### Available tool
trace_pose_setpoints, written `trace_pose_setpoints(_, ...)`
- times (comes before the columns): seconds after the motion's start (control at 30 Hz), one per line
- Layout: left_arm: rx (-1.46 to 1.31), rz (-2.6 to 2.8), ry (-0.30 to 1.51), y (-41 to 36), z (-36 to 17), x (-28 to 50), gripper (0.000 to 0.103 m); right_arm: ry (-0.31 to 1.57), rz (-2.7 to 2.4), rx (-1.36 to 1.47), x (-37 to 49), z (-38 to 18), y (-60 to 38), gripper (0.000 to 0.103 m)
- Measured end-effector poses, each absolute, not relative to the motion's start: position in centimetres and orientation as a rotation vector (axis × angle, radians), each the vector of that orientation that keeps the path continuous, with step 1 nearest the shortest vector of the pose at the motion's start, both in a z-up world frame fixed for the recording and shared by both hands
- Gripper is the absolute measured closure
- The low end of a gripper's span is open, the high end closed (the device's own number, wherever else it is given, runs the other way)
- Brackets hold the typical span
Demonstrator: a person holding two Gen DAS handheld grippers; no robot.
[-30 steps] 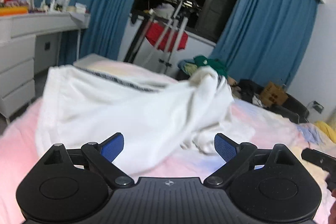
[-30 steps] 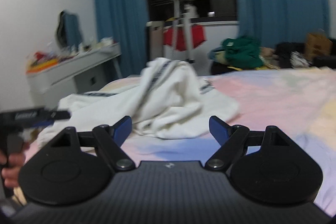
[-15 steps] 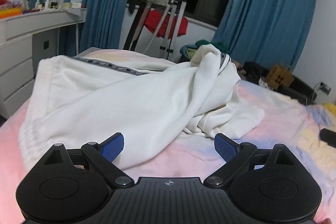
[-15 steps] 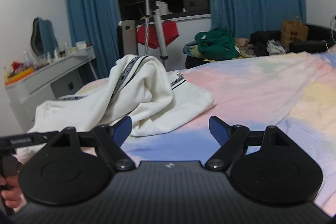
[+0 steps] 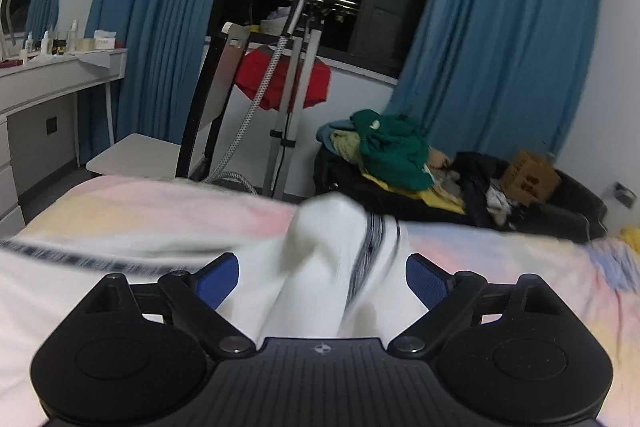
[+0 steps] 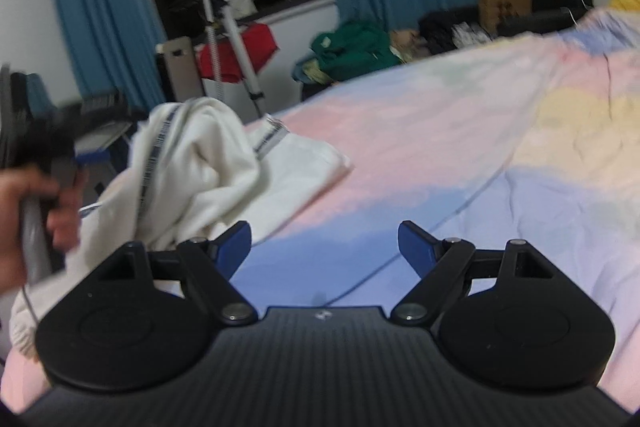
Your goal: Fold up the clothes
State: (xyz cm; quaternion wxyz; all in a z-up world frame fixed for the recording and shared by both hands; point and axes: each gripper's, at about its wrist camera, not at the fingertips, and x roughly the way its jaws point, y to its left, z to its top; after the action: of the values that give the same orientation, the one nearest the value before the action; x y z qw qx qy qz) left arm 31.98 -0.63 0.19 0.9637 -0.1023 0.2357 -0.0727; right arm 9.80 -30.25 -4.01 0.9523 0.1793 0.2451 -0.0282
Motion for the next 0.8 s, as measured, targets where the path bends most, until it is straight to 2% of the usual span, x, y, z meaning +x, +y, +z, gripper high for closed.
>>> trace_pose_setpoints(0.1,-0.224,-0.161,0.515,-2.3,0.1,36.9,0.014,0.530,-0.078,0.396,11.5,-5.4,-30.9,0.021)
trace_pose_setpoints(0.2,-0.234,-0.167,0.542,-3.9,-0.3,40.6,0.022,0.573,-0.085,0.394,13.1,-6.7,-31.0,0.021)
trace_pose_setpoints(0.23,-0.218,-0.168,0.547,-4.3,-0.3,41.1,0.030,0.578,-0.077,0.397,13.4,-7.0,-31.0,0.021)
trace_pose_setpoints(0.3,-0.171,-0.167,0.557,-5.1,-0.2,41.5,0.054,0.586,-0.072,0.391,14.0,-7.6,-30.9,0.021)
trace_pose_setpoints(0.33,-0.147,-0.166,0.562,-5.5,-0.1,41.7,0.079,0.589,-0.072,0.384,14.3,-7.9,-30.8,0.021)
trace_pose_setpoints(0.37,-0.123,-0.166,0.566,-5.8,-0.1,41.9,0.097,0.595,-0.073,0.381,14.5,-8.1,-30.8,0.021)
trace_pose_setpoints(0.5,-0.029,-0.179,0.554,-6.7,0.7,40.7,0.099,0.609,-0.063,0.395,14.8,-8.6,-30.7,0.021)
trace_pose_setpoints(0.8,0.063,-0.365,0.416,-4.6,4.4,23.9,0.100,0.532,-0.063,0.383,12.8,-6.8,-30.7,0.021)
